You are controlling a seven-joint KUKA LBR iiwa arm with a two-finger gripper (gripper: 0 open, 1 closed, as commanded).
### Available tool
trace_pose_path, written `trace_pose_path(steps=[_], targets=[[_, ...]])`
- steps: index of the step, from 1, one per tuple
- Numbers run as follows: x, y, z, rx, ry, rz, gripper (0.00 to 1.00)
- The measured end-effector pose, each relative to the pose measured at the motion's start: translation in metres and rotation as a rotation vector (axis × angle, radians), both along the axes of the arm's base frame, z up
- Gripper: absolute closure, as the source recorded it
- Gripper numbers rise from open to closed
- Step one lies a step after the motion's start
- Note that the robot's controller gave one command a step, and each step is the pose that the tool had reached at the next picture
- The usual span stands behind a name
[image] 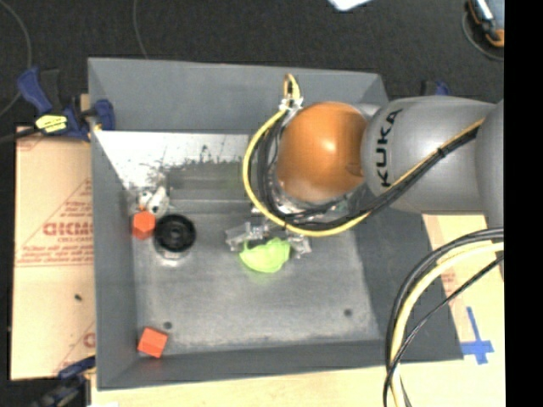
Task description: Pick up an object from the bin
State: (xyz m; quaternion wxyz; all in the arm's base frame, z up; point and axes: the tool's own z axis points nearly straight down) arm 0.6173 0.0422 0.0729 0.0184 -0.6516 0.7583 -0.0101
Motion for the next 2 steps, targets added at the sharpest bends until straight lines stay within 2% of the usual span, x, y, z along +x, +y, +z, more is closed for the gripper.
trace_pose_path(steps=[1,2], targets=[[0.0014,0.0014,0.003,0.003,-0.002,-0.003,1.0],[0.0015,0.0016,0.0032,0.003,-0.002,-0.004,1.0]])
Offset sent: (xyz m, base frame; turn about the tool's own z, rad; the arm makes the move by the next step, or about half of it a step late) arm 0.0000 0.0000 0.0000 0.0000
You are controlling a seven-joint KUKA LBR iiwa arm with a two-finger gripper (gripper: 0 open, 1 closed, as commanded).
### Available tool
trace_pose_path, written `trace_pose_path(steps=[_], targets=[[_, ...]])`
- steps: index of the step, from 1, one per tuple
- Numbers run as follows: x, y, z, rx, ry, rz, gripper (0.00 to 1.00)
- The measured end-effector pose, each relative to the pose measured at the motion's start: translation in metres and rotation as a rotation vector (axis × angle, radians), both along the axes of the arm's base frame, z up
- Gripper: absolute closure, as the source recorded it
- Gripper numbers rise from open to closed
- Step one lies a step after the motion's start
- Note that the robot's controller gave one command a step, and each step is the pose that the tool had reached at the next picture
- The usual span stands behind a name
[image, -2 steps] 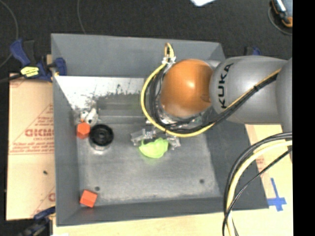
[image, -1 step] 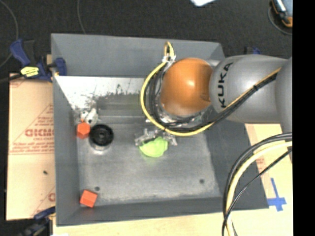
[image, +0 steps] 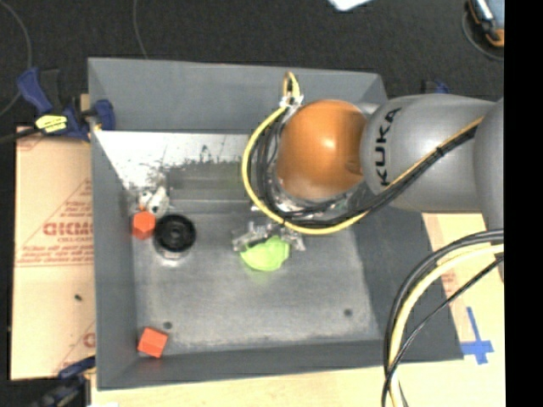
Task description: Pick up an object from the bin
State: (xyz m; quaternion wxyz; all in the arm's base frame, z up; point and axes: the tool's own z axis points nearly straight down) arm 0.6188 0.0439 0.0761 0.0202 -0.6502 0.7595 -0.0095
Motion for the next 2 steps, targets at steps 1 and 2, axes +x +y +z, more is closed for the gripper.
trace_pose_path(steps=[1,2], targets=[[-0.002,-0.009,0.089,0.003,-0.013,-0.026,1.0],[0.006,0.002,0.178,0.003,-0.007,-0.021,1.0]])
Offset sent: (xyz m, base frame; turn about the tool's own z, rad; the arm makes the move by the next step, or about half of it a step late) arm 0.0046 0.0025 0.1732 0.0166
